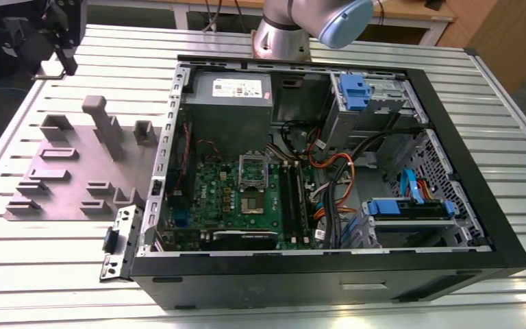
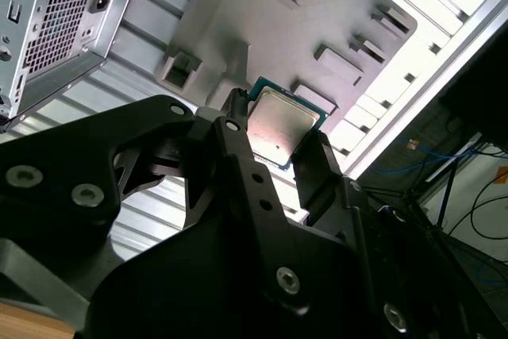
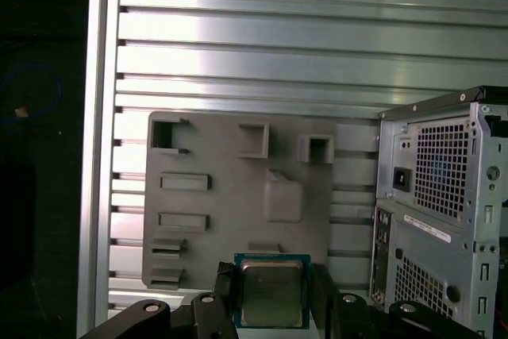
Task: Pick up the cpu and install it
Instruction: 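Pick up the cpu and move it towards the insertion slot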
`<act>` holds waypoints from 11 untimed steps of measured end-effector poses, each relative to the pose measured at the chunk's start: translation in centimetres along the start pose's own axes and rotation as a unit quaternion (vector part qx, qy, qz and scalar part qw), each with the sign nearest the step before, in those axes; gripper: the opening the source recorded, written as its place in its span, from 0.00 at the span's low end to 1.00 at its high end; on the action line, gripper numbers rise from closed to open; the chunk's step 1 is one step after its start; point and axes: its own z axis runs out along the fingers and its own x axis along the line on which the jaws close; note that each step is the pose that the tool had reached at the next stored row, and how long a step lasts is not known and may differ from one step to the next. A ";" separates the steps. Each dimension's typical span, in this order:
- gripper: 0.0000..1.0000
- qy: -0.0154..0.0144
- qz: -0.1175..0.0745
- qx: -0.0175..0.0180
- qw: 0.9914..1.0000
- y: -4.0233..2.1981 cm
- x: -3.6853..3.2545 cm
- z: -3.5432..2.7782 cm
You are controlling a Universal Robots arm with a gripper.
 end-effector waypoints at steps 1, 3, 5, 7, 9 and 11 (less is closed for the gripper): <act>0.47 0.000 0.000 0.000 1.000 0.00 -0.07 0.00; 0.47 0.000 0.000 0.000 1.000 -0.01 -0.22 0.00; 0.47 0.000 0.000 0.000 1.000 -0.01 -0.35 0.00; 0.47 0.000 0.000 0.000 1.000 -0.01 -0.48 0.00; 0.47 0.000 0.000 0.000 1.000 -0.02 -0.62 0.00; 0.47 0.000 0.000 0.000 1.000 -0.02 -0.76 0.00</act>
